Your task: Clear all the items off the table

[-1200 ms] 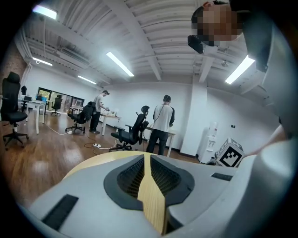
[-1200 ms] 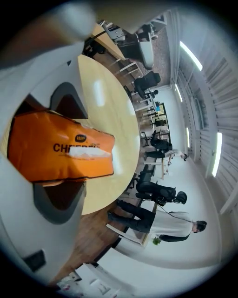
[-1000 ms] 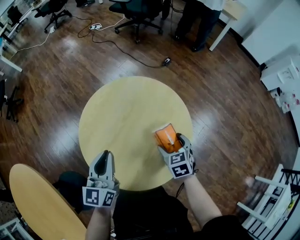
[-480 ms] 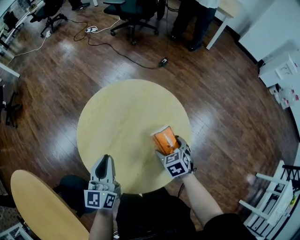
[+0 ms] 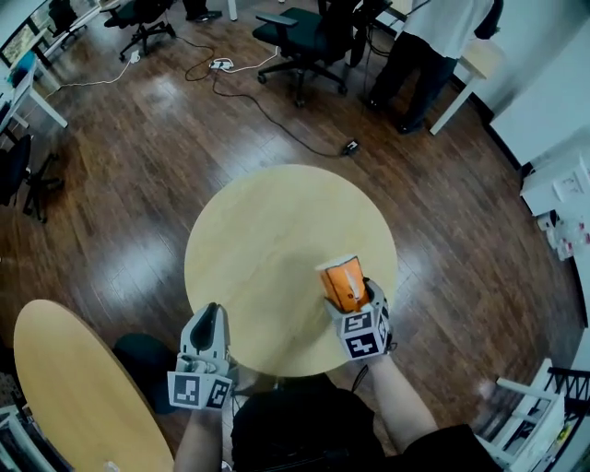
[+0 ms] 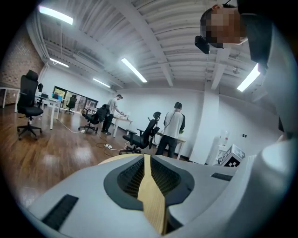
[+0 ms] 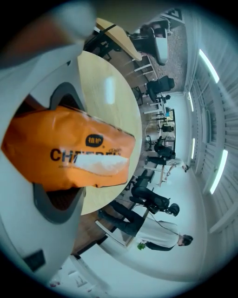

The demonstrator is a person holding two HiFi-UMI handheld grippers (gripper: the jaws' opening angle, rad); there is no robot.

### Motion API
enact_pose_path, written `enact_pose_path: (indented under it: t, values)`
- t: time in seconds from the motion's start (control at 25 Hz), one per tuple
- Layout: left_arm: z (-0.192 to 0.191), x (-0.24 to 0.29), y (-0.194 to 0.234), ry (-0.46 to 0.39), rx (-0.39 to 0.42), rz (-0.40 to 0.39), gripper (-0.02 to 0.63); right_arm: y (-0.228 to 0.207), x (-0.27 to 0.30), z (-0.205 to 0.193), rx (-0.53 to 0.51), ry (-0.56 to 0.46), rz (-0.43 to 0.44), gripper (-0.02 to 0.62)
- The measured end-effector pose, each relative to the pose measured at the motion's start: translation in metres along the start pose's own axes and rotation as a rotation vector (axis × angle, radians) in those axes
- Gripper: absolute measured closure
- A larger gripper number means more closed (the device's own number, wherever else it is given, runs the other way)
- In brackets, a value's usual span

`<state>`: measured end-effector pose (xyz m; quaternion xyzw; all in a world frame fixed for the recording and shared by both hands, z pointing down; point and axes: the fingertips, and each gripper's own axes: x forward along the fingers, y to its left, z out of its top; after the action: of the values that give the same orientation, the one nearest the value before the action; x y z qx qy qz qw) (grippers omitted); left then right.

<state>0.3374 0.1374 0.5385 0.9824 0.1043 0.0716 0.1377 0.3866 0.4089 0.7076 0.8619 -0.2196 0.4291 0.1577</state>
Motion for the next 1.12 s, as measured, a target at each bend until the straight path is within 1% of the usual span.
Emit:
enact_pose_path:
  t: [0.2,0.32,0.48,0.64,0.8,0.92,1.0,1.12]
  values:
    - [0.038,-0.063,0.042,-0.102,0.041,0.098,0.571,0.051,-0.023,0.050,-0.072,-0.112,0.034,0.164]
    - [0.064,-0.120,0.073,-0.182,0.068,0.191,0.571,0.096,-0.037,0.085,-0.136,-0.192,0.077,0.164]
    - [0.094,-0.227,0.120,-0.279,0.094,0.361,0.571,0.185,-0.064,0.130,-0.241,-0.291,0.174,0.164]
    - [0.109,-0.343,0.156,-0.362,0.115,0.545,0.571,0.285,-0.092,0.160,-0.360,-0.367,0.279,0.164]
    - [0.104,-0.458,0.183,-0.433,0.134,0.733,0.571,0.402,-0.114,0.168,-0.503,-0.422,0.405,0.164]
    - [0.092,-0.541,0.188,-0.497,0.112,0.870,0.571,0.485,-0.139,0.161,-0.615,-0.454,0.496,0.164]
    - [0.086,-0.582,0.185,-0.532,0.101,0.936,0.571,0.528,-0.155,0.152,-0.675,-0.466,0.549,0.164]
    - [0.081,-0.634,0.181,-0.544,0.124,0.994,0.571,0.590,-0.173,0.133,-0.727,-0.479,0.618,0.164]
